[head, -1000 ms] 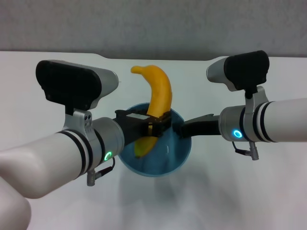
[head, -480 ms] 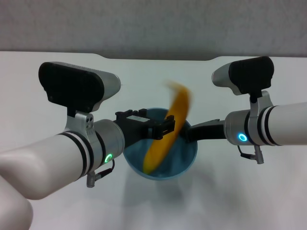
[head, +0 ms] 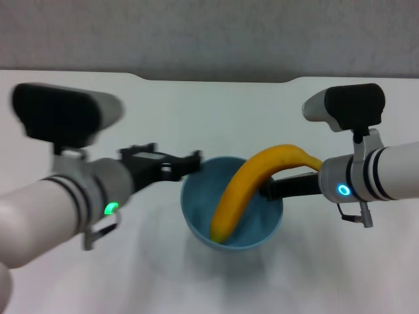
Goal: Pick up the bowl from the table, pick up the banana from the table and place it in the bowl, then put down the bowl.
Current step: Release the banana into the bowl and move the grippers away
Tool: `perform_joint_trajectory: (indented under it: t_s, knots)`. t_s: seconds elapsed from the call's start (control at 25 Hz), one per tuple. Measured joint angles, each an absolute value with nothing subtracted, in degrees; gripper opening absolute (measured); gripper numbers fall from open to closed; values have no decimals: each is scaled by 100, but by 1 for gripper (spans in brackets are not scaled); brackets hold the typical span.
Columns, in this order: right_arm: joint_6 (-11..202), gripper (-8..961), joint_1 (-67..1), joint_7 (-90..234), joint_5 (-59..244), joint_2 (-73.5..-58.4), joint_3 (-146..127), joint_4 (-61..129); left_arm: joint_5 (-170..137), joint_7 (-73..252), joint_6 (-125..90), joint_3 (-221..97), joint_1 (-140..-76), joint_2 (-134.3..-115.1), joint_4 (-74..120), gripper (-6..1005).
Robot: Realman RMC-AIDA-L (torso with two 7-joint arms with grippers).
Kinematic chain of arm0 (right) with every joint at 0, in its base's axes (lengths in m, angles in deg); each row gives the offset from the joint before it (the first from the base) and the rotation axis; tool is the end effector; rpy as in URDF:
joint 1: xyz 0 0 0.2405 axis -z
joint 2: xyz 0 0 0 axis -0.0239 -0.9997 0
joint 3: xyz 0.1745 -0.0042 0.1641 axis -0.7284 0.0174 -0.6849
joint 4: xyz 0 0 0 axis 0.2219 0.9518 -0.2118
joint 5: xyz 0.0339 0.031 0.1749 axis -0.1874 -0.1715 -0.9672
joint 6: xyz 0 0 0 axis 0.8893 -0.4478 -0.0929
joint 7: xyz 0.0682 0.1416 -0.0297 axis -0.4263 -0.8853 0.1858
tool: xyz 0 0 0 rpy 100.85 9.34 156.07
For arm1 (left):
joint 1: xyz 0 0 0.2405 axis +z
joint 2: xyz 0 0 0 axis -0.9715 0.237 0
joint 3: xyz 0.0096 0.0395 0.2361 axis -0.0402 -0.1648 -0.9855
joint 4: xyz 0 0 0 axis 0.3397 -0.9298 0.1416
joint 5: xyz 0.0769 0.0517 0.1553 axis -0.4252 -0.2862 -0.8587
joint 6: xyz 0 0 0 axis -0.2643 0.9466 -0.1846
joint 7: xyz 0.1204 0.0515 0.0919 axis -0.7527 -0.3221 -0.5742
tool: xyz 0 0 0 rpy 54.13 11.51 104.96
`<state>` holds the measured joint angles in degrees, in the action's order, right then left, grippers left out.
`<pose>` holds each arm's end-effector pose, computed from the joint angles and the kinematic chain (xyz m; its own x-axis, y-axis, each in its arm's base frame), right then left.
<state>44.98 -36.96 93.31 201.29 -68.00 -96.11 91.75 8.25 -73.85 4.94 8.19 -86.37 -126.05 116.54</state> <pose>0.1873 0.3668 -0.0683 0.5922 -0.7531 -0.2865 -0.7887 -0.4689 -0.3977 -0.1532 0.3151 -0.0328 0.6670 0.5031 0.5495 0.7425 -0.3880 -0.5460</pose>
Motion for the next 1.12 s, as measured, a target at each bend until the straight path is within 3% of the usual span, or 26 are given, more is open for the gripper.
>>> perform_joint_trajectory:
  t_s: [0.36, 0.8, 1.12]
  knots:
    - [4009, 38, -4288, 9383, 20196, -6782, -10280, 8549, 632, -7386, 470, 1691, -8030, -12626, 11433, 905]
    - [3795, 41, -5773, 9656, 20330, -6768, -10638, 6783, 633, -7375, 354, 1967, -8070, -12640, 10973, 906]
    - [3765, 43, -6013, 9714, 20360, -6775, -10672, 6478, 625, -7368, 338, 2031, -8142, -12637, 10889, 905]
